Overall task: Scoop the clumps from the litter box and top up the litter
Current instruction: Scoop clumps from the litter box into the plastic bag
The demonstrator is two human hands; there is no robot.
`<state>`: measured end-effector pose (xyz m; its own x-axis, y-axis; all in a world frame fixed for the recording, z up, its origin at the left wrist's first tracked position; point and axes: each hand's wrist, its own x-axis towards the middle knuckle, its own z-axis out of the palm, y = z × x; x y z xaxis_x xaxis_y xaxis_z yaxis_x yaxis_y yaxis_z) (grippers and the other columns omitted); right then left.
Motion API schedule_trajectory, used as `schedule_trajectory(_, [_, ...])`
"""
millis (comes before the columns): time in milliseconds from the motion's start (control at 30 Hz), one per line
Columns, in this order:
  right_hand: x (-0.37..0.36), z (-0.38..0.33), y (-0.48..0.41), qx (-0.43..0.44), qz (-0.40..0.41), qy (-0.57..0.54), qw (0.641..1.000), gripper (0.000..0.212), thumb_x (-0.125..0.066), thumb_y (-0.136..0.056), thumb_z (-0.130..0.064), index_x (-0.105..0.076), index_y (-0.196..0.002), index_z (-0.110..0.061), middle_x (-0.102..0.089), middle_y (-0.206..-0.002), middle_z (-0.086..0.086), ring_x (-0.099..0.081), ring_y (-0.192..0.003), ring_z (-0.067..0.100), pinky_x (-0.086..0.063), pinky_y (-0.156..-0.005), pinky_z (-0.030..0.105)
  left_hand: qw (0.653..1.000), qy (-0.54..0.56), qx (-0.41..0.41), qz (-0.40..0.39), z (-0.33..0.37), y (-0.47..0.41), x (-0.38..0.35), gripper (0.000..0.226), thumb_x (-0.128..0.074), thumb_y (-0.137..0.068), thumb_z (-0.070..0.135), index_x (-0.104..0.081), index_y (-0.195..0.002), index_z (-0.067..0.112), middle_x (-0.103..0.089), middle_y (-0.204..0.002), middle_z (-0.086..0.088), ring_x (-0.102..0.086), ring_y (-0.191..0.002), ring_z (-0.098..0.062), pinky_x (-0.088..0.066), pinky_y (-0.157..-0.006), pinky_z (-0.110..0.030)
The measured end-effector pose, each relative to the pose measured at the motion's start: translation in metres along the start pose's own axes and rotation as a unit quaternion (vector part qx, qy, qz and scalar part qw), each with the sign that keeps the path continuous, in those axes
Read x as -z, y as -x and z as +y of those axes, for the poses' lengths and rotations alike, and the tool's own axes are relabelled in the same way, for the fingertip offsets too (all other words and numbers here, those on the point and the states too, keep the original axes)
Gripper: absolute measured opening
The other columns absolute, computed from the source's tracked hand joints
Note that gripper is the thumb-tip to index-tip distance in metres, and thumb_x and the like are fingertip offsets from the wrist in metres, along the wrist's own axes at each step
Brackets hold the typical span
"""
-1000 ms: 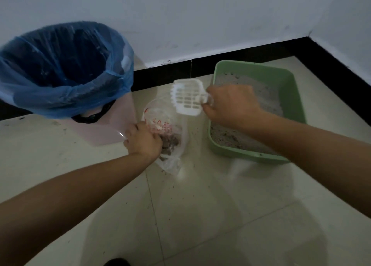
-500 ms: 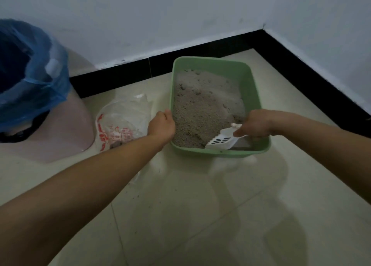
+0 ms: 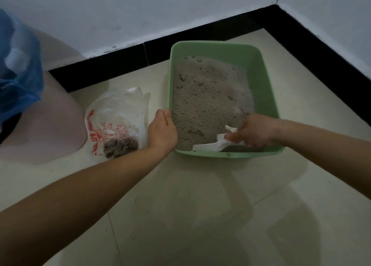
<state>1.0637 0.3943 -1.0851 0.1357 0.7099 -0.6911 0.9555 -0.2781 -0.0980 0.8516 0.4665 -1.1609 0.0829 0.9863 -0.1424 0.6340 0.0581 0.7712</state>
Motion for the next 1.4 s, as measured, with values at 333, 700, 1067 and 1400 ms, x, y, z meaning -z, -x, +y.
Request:
schedule_trajectory(333, [-0.057, -0.001, -0.049, 0.074, 0.199, -0.137, 0.968, 0.055, -0.059, -0.086, -0.062, -0.058, -0.060, -0.013, -0.043, -0.048, -0.002, -0.043, -0.047, 0.013, -0.031, -0.051, 0.031, 1.000, 0.021, -0.013, 0.011, -0.005, -0.001, -0.003, 0.036, -0.024, -0.106, 0.031, -0.039, -0.084, 0.007, -0.039, -0.067, 0.000, -0.036, -0.059, -0.008, -0.016, -0.057, -0.033])
schedule_trajectory(700, [-0.061, 0.018, -0.064, 0.146, 0.203, -0.179, 0.952, 0.053, -0.066, -0.083, -0.061, -0.047, -0.055, -0.020, -0.043, -0.050, -0.003, -0.039, -0.048, 0.013, -0.031, -0.050, 0.034, 0.999, 0.036, -0.008, 0.008, -0.004, 0.001, 0.001, 0.036, -0.025, -0.106, 0.030, -0.039, -0.081, 0.009, -0.038, -0.068, 0.002, -0.036, -0.060, -0.005, -0.017, -0.057, -0.031])
schedule_trajectory(1067, [-0.055, 0.021, -0.052, 0.145, 0.207, -0.333, 0.908, 0.037, -0.069, -0.088, -0.046, -0.059, -0.066, -0.018, -0.038, -0.045, -0.012, -0.034, -0.045, 0.003, -0.027, -0.049, 0.024, 0.999, 0.044, -0.025, 0.014, -0.008, 0.000, 0.002, 0.038, -0.026, -0.106, 0.029, -0.038, -0.078, 0.008, -0.037, -0.067, -0.002, -0.034, -0.060, -0.007, -0.019, -0.058, -0.031])
schedule_trajectory(1400, [-0.011, 0.044, 0.032, 0.054, 0.294, -0.349, 0.888, 0.046, -0.062, -0.089, -0.054, -0.055, -0.071, -0.012, -0.042, -0.052, -0.013, -0.037, -0.049, 0.005, -0.031, -0.049, 0.020, 0.999, 0.021, -0.029, 0.010, -0.005, 0.000, 0.004, 0.038, -0.025, -0.106, 0.030, -0.040, -0.082, 0.006, -0.039, -0.069, -0.005, -0.040, -0.070, -0.026, -0.027, -0.065, -0.035])
